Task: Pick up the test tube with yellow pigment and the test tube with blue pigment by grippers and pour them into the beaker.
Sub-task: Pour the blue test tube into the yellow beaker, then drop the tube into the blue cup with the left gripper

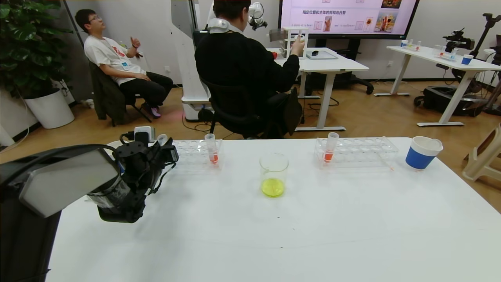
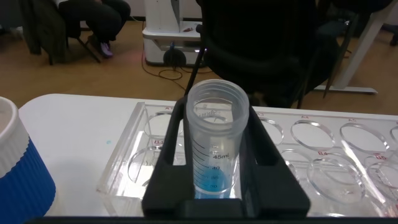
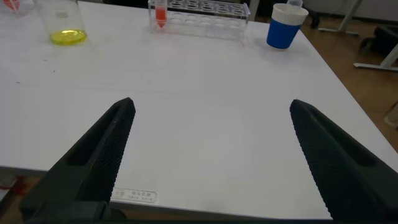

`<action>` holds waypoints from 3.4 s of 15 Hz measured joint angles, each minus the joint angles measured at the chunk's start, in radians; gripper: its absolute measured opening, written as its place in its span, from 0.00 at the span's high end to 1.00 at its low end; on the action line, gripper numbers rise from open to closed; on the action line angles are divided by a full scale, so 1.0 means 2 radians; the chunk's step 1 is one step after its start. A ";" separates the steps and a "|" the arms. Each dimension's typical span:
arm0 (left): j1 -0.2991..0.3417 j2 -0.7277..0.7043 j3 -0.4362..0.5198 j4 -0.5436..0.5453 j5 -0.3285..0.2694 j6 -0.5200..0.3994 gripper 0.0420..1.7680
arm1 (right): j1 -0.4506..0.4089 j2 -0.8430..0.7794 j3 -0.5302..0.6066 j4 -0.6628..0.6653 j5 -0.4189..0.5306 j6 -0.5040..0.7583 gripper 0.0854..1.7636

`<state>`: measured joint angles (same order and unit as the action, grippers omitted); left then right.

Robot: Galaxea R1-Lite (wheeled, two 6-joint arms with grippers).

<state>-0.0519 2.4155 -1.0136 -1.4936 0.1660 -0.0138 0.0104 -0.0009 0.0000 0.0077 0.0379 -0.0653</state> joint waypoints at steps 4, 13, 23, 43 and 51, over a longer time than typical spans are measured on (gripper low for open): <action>0.000 -0.005 0.000 0.000 0.000 0.000 0.74 | 0.000 0.000 0.000 0.000 0.000 0.000 0.02; -0.007 -0.097 -0.011 0.130 -0.003 0.012 0.74 | 0.000 0.000 0.000 0.000 0.000 0.000 0.02; -0.027 -0.134 -0.053 0.148 -0.074 0.037 0.74 | 0.000 0.000 0.000 0.000 0.000 0.000 0.02; -0.192 -0.057 -0.179 0.133 -0.324 0.366 0.74 | 0.000 0.000 0.000 0.000 0.000 0.000 0.02; -0.189 -0.036 -0.201 0.134 -0.419 0.506 0.74 | 0.000 0.000 0.000 0.000 0.000 0.000 0.02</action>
<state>-0.4289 2.3428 -1.4166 -1.2251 -0.6730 0.9981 0.0109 -0.0009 0.0000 0.0077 0.0379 -0.0653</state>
